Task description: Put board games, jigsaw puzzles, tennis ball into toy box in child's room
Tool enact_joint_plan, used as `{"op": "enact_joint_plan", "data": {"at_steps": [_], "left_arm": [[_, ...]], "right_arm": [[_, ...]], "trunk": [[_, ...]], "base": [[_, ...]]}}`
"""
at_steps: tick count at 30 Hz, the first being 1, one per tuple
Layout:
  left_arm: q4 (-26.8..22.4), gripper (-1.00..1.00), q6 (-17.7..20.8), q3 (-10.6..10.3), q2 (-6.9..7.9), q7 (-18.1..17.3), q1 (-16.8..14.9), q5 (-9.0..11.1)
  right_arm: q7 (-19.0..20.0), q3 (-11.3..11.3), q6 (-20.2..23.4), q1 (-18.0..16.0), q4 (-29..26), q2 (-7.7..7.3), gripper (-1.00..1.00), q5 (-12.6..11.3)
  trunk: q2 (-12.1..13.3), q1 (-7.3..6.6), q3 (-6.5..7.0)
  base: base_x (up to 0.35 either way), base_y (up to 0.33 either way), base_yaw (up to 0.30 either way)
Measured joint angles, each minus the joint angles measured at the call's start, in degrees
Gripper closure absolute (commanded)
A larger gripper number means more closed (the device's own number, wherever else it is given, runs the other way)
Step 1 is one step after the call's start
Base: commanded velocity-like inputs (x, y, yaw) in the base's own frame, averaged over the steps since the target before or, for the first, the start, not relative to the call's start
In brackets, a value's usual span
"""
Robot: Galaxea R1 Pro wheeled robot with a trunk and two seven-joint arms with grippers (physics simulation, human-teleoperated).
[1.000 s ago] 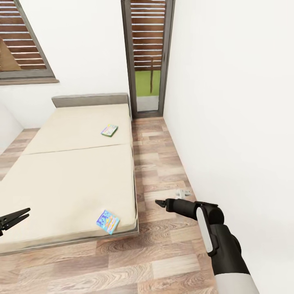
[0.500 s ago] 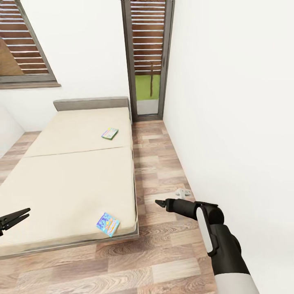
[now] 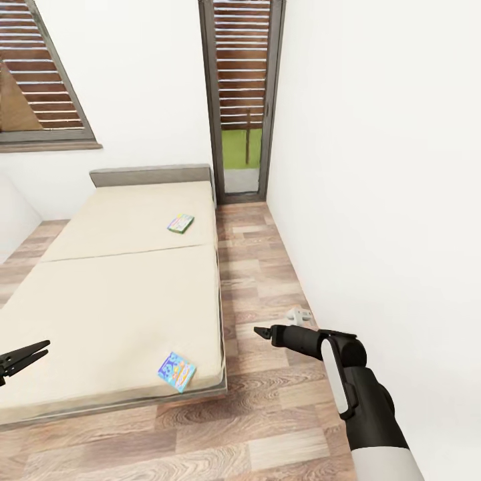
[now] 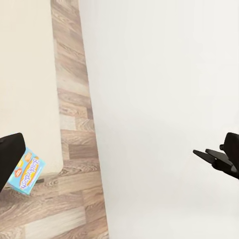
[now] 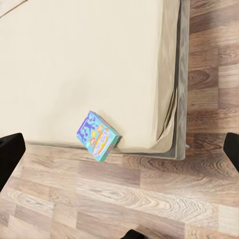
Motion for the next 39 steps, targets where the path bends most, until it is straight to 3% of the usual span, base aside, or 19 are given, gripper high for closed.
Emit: {"op": "enact_joint_plan", "data": {"at_steps": [39], "left_arm": [[0.0,-1.0,-0.7,-0.7,-0.12,0.0,0.0,0.0]], "right_arm": [[0.0,0.1,0.0,0.0,0.0,0.04,-1.0,0.0]], "trunk": [[0.0,0.0,3.7]], "base": [[0.0,0.0,0.0]]}}
